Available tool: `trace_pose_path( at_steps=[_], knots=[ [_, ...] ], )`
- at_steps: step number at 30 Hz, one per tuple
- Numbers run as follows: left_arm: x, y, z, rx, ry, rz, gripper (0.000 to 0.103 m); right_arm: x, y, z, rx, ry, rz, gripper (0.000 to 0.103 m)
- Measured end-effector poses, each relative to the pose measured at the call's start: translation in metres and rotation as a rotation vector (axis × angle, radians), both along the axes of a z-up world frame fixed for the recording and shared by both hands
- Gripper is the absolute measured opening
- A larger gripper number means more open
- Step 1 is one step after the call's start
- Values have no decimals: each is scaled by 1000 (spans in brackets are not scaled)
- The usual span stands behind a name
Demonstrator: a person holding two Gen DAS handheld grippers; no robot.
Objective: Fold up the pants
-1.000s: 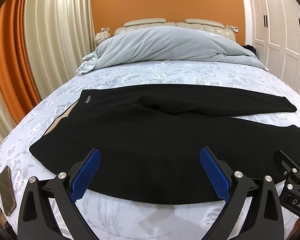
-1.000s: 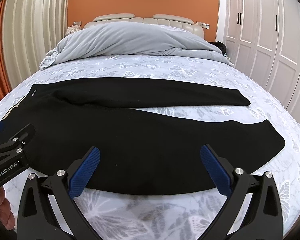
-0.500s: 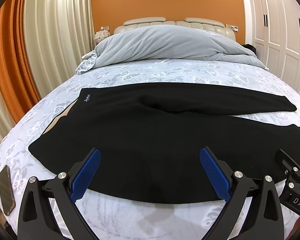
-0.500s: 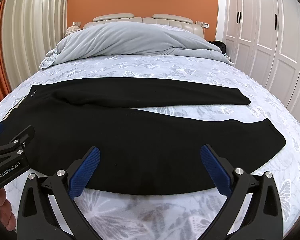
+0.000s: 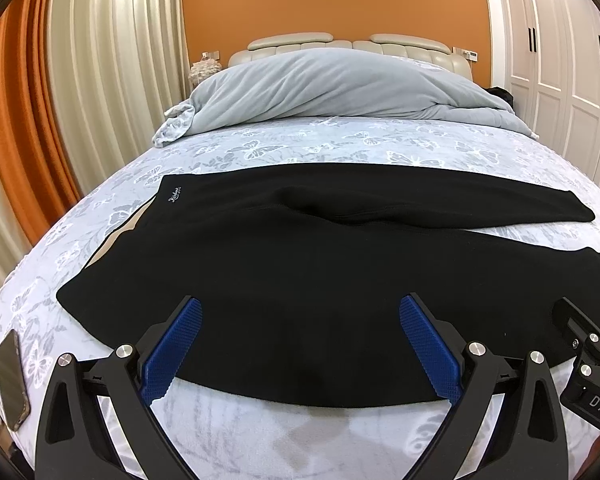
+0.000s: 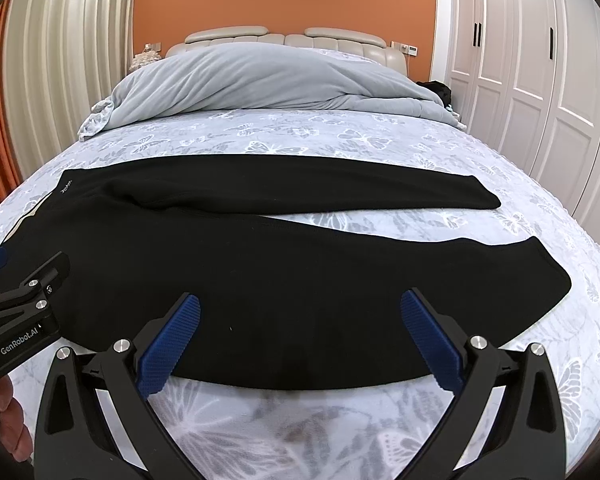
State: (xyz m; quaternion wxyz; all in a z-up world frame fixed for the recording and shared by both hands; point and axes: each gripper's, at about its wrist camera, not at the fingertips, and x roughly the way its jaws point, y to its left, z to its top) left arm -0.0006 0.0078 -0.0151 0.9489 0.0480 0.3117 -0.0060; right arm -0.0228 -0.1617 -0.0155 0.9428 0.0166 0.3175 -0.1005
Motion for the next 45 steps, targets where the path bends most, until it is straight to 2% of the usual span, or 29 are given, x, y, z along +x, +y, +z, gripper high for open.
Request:
trace_pose_path(
  at_steps=[32,45],
  knots=[
    [1,1,-2,0,8,0,98,0,0,-1,5,3,2,98],
    [5,1,-6,-11,48,-8,98,1,2,-3,12,7,6,98]
  ],
)
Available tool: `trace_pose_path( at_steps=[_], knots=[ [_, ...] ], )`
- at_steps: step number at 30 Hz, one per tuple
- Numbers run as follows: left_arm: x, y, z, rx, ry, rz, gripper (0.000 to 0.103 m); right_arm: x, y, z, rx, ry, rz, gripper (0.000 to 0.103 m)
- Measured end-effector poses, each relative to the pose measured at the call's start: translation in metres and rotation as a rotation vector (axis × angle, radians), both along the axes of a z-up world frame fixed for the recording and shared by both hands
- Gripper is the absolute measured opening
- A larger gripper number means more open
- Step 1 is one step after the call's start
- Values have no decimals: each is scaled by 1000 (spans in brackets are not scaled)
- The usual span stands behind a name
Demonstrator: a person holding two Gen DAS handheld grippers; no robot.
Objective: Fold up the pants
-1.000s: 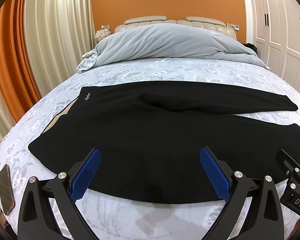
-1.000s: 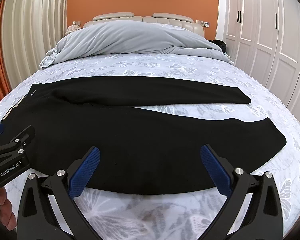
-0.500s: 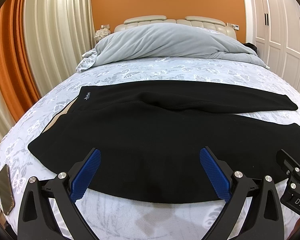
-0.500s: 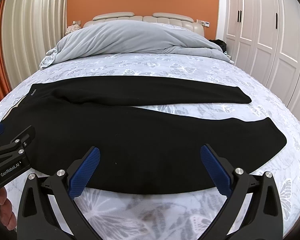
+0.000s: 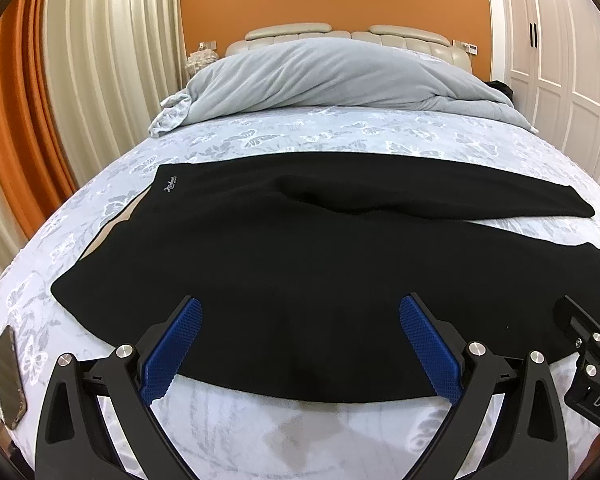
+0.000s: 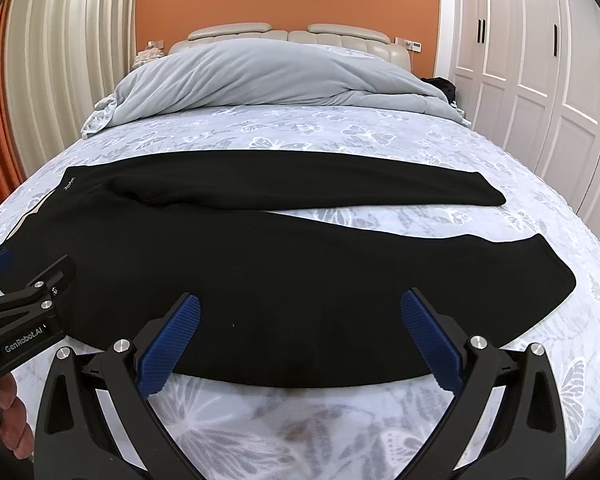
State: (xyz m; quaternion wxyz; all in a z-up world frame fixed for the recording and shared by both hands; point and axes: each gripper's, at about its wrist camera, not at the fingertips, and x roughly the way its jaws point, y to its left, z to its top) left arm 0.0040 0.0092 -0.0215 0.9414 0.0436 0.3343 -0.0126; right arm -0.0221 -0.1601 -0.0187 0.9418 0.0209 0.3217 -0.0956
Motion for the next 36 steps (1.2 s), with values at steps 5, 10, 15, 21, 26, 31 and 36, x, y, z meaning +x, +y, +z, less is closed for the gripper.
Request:
trace_pose_path(
  at_steps=[5,10,15,21,26,31,36],
  knots=[
    [9,2,-5,-7,57,-5,98,3,0,-5,24,23,2,98],
    [15,4,-12,-14,129,-2,98,5,-1,-6,19,45,-9,98],
    [15,3,-15,-5,162,0,98,5,3,-6,22,54,-3,98],
    [15,4,-19,-20,210,-8,98,8,5,-7,9,70,6,98],
    [15,3,-18,-8,203,-4,98,10,4,-8,14,77,6,98],
    [14,0,-17,12,187,-1,98,12,-2,-9,19,81,-6,98],
    [18,8,-10,-10,133,-24,98,20,-40,6,91,52,-7,98]
  ],
)
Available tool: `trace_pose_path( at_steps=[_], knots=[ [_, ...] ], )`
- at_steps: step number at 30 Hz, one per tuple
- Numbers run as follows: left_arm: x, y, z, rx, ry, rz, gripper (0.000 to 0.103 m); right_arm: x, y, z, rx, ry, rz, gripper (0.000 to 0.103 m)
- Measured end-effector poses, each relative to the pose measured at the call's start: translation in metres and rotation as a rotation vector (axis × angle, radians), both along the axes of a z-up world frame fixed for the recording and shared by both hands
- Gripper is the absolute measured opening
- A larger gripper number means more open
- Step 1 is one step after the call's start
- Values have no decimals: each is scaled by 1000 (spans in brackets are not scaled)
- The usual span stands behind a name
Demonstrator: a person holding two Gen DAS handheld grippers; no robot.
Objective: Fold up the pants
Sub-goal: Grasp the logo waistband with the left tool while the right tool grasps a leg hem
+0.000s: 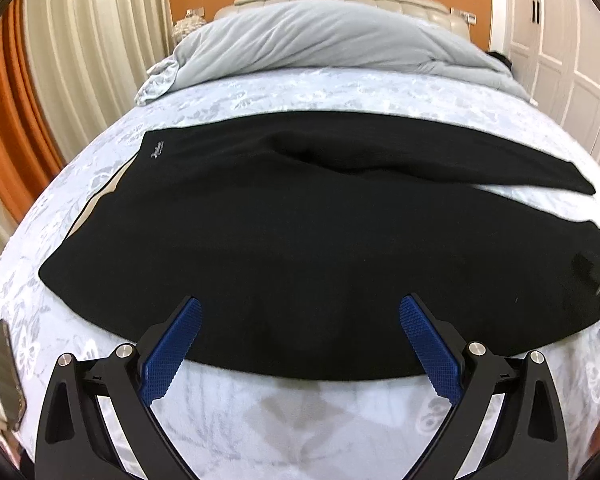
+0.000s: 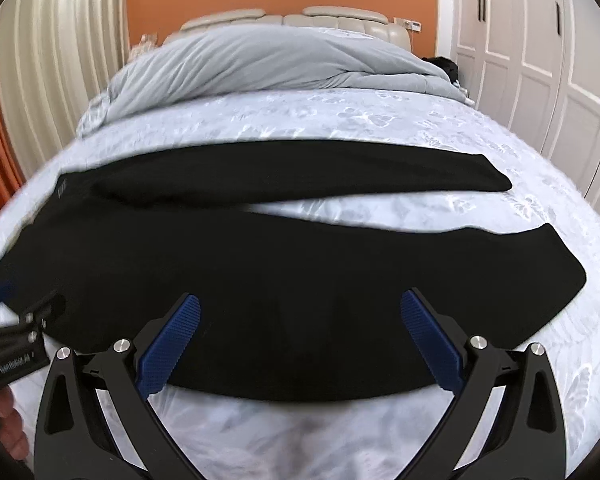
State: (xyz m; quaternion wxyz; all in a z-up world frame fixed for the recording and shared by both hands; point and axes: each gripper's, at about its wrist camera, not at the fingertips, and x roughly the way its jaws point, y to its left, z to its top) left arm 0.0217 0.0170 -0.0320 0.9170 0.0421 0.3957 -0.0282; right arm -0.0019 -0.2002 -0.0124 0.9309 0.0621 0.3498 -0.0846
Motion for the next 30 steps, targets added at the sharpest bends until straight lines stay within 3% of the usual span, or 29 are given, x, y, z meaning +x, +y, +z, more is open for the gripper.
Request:
trace_pose_path(
  at_steps=[3,8,13,17,19,23,26,29,30],
  knots=[
    [9,11,6,-24,-18,1,98,20,-60,14,81,8,-28,98],
    [41,33,18,-47,-6,21,98,94,-210,12,194,54,-152,98],
    [124,71,37,-91,17,87,98,172,-312,-10,207,134,-259,98],
    [206,116,43,-19,-1,239,98,223,-344,-31,225,165,-270,98],
    [250,141,39,-14,48,280,98,240,-351,-45,229,201,-260,98],
    [328,190,18,26,128,399,98,260,-347,-62,99,259,-274,98],
    [367,210,-11,47,216,448,95,262,-342,-64,59,230,-258,98],
    [379,216,-35,-51,279,411,68,260,-336,-60,51,212,-226,60],
    [380,216,-35,-58,274,419,57,258,-334,-57,60,206,-214,32]
  ],
)
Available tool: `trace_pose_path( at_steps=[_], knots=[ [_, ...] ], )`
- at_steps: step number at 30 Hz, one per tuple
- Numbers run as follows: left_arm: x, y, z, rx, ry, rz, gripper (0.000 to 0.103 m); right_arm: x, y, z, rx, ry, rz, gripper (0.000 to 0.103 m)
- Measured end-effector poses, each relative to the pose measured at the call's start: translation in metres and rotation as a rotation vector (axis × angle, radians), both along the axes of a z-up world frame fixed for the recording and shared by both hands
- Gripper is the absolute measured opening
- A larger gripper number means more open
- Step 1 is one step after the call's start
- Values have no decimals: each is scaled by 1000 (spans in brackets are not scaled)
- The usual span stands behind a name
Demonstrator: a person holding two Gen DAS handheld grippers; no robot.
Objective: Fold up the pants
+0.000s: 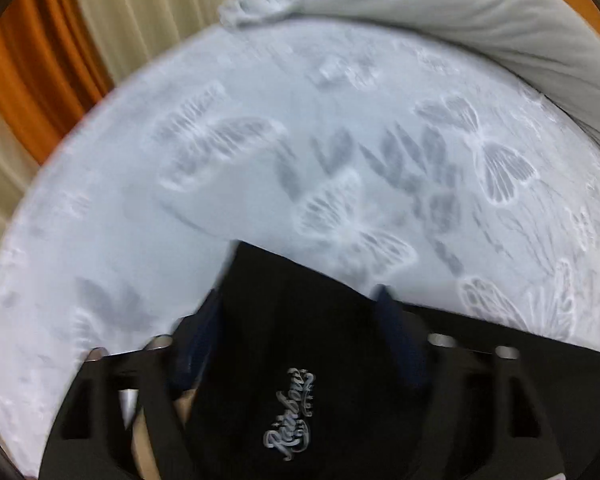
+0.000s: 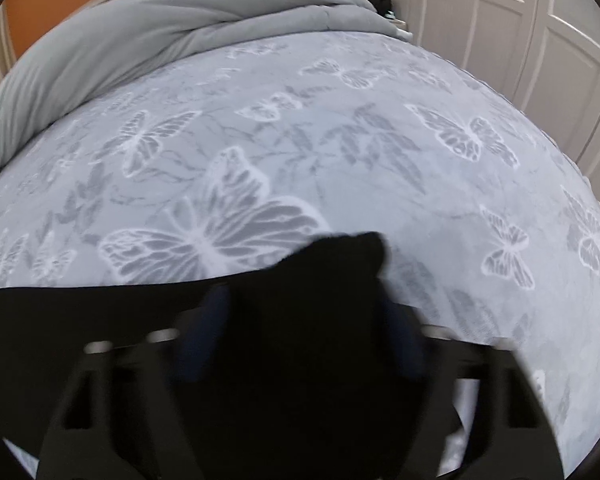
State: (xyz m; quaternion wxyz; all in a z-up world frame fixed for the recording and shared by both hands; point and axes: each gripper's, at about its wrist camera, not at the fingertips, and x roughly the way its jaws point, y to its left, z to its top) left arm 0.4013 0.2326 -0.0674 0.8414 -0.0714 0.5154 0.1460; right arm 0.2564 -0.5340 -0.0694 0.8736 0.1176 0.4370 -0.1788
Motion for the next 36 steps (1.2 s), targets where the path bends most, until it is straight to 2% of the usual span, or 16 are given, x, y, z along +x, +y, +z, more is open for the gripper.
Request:
trace_pose_path(
  at_steps=[1,2,5,7,9,13,17,19,21,22,24,25,27,29,34,36],
  knots=[
    [-3,-2,3,-7,-27,0,41,-3,1,5,40,-17,23,13],
    [-7,-6,8,-16,-32,-13,16,-5,3,8,67,-30,38,12],
    [-33,-7,36,-27,-94,-47,9,-23,19,33,34,-86,77,12],
    [-55,-2,57,-78,-147,-59,8,-46,26,57,41,-144,95,11],
    [-89,6,89,-153,-210,-80,7,-74,31,79,50,-194,113,11],
    [-168,13,143,-205,-286,-147,7,-136,38,116,56,-271,159,12],
    [-240,29,152,-233,-291,-176,7,-202,40,117,27,-259,202,12],
    [-274,39,134,-230,-246,-177,8,-228,37,100,43,-218,201,16],
    [-294,41,110,-187,-180,-183,14,-247,34,76,48,-156,186,26],
    [-304,40,92,-143,-129,-173,18,-259,32,61,47,-115,166,48],
    [-319,41,72,-157,-79,-141,30,-279,32,52,26,-97,110,79],
    [-325,43,67,-184,-71,-119,40,-292,33,53,11,-113,77,83],
    [-340,48,65,-297,-107,-58,76,-311,35,62,13,-151,48,86],
    [-352,51,69,-420,-171,-6,85,-331,39,74,35,-193,29,89],
    [-342,48,47,-638,-128,104,87,-367,63,88,134,-284,46,89],
    [-332,48,38,-706,-118,134,79,-373,78,84,190,-299,61,89]
  ],
)
